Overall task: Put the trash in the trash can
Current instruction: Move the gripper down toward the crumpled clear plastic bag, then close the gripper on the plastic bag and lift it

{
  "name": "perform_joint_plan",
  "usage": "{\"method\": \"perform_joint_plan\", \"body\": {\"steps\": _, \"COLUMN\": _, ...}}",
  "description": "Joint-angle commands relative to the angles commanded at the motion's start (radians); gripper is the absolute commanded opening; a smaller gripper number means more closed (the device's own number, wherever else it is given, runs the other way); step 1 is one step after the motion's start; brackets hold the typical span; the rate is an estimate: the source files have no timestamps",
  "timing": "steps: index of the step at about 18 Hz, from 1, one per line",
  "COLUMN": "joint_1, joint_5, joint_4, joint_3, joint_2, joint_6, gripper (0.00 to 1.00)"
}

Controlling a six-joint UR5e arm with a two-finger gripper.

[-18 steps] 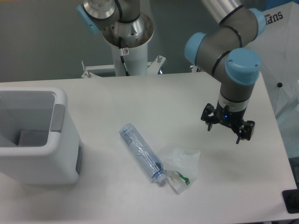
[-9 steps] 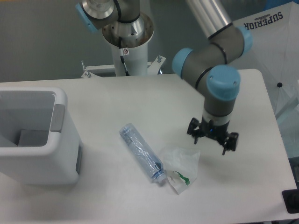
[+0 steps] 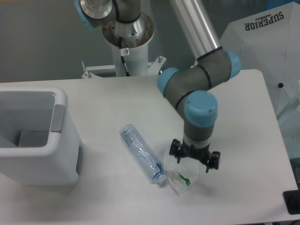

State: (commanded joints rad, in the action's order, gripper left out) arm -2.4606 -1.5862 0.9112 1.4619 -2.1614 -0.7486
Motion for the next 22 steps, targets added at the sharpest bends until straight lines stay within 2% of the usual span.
{"method": "perform_joint_plan", "body": {"steps": 6, "joint_1": 0.023, "joint_5": -0.015, "joint_4": 0.002, "joint_3": 0.005, "joint_2": -0.018, "joint_6": 0.103, "gripper": 1.00}}
{"method": "perform_joint_plan", "body": {"steps": 11, "joint_1": 0.052, "joint_5": -0.087, "joint_4": -0.002, "joint_3": 0.000, "joint_2": -0.035, "joint_6": 0.140, "gripper": 1.00}}
{"method": "perform_joint_plan", "body": {"steps": 12, "joint_1": 0.052, "joint_5": -0.090, "joint_4": -0.002, "joint_3": -0.002, "joint_2": -0.038, "joint_6": 0.141, "gripper": 0.98}}
{"method": "perform_joint_plan", "body": {"steps": 16, "joint_1": 0.052, "joint_5": -0.095, "joint_4": -0.006, "joint_3": -0.002, "joint_2": -0.041, "joint_6": 0.152, "gripper": 0.69}}
{"method": "perform_joint_plan", "body": {"steps": 17, "joint_1": 0.052, "joint_5": -0.097, "joint_4": -0.006, "joint_3": -0.002, "joint_2": -0.041, "joint_6": 0.152, "gripper": 0.67}}
{"method": "perform_joint_plan", "body": {"steps": 22, "joint_1": 0.052, "joint_5": -0.141, "joint_4": -0.006, "joint_3": -0.003, "joint_2": -0.048, "joint_6": 0.187, "gripper": 0.66}}
